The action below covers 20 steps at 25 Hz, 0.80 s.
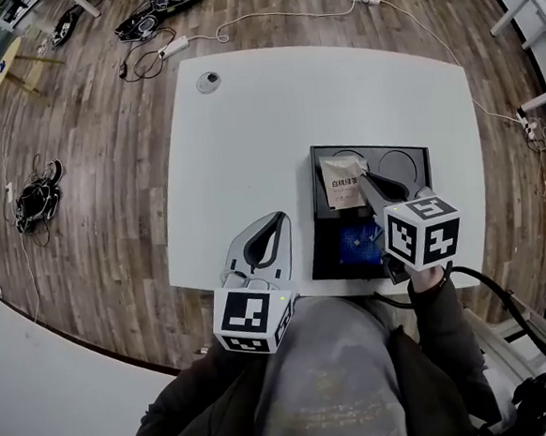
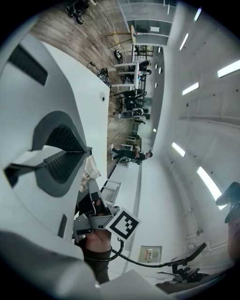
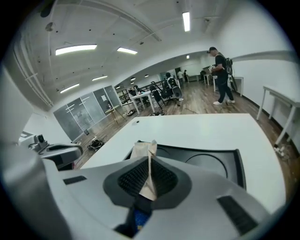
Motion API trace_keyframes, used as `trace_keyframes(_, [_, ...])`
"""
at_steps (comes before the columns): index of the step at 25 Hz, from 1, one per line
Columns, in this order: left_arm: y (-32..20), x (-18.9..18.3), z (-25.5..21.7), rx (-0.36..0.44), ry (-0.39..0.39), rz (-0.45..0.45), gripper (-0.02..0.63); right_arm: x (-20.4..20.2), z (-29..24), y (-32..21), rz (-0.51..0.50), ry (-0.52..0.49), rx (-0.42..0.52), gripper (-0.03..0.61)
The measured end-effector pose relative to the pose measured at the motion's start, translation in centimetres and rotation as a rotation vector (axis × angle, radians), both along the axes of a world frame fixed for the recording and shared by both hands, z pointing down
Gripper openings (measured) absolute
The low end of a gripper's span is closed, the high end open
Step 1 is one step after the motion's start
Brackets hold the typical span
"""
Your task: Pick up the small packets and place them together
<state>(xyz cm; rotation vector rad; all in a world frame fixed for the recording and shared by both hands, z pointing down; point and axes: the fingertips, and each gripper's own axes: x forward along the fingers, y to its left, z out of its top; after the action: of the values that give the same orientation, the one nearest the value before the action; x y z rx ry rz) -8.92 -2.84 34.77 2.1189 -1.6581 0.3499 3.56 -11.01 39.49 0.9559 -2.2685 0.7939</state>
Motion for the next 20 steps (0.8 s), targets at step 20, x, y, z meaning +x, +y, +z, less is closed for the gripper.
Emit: trace_keyframes(20, [0.8, 1.4, 0.9, -0.012, 0.018, 0.054, 0.006, 7.5, -1.9, -0.6, 0.229, 0.060, 0.166, 0.124])
